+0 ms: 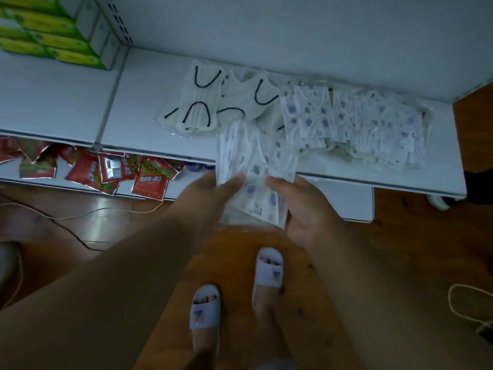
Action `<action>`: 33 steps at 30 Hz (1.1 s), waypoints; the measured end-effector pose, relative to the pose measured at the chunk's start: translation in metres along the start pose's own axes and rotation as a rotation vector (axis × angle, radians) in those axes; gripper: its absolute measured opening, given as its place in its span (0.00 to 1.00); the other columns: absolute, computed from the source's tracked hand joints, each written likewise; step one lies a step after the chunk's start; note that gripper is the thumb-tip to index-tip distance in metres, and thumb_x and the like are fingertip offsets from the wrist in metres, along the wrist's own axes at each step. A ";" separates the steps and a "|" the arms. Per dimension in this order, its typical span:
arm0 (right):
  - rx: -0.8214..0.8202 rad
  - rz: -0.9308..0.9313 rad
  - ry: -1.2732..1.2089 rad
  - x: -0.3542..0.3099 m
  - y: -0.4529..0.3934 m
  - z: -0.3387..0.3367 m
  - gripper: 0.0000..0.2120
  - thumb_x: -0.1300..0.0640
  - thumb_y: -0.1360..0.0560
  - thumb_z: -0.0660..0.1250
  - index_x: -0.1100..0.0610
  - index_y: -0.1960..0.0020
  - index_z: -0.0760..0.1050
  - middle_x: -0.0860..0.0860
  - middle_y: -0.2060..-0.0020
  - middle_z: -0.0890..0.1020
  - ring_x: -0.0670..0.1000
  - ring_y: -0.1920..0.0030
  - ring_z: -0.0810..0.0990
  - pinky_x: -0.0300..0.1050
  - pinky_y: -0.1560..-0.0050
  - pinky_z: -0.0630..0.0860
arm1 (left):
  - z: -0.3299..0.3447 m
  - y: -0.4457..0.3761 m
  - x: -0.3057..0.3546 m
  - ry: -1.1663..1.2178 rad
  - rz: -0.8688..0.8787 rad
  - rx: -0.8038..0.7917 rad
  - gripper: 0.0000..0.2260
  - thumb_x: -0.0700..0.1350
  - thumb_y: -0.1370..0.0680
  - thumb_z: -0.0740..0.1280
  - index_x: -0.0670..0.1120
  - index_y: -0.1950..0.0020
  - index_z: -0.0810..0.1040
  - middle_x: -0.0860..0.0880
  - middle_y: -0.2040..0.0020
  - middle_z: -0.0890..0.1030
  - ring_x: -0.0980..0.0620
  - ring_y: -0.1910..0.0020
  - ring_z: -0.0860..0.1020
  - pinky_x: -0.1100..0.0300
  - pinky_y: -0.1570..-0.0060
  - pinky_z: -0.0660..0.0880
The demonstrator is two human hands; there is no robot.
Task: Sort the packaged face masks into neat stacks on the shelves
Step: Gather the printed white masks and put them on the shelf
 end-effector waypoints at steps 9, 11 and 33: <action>0.057 -0.056 0.043 0.028 0.069 -0.030 0.10 0.62 0.24 0.70 0.56 0.43 0.81 0.53 0.49 0.86 0.55 0.47 0.85 0.57 0.44 0.80 | 0.004 0.045 -0.039 -0.129 0.041 -0.011 0.12 0.45 0.25 0.74 0.53 0.42 0.81 0.50 0.52 0.86 0.47 0.52 0.85 0.43 0.49 0.81; 0.103 -0.111 0.063 0.027 0.076 -0.038 0.11 0.62 0.24 0.70 0.54 0.43 0.81 0.51 0.48 0.86 0.53 0.46 0.84 0.58 0.40 0.78 | 0.011 0.054 -0.038 -0.097 0.052 0.016 0.08 0.47 0.22 0.71 0.54 0.44 0.81 0.53 0.54 0.86 0.51 0.54 0.85 0.50 0.52 0.83; 0.141 -0.385 -0.120 -0.118 0.353 -0.141 0.07 0.62 0.22 0.67 0.58 0.44 0.80 0.54 0.52 0.87 0.57 0.52 0.86 0.56 0.53 0.82 | 0.184 0.302 0.079 0.022 0.310 -0.095 0.13 0.41 0.19 0.66 0.48 0.35 0.76 0.47 0.47 0.86 0.47 0.50 0.85 0.50 0.53 0.82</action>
Point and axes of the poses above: each hand's wrist, its own y-axis away from the middle knuckle, its own z-axis out of the palm, x = y × z, the point moved 1 cm from there along -y, towards the middle knuckle
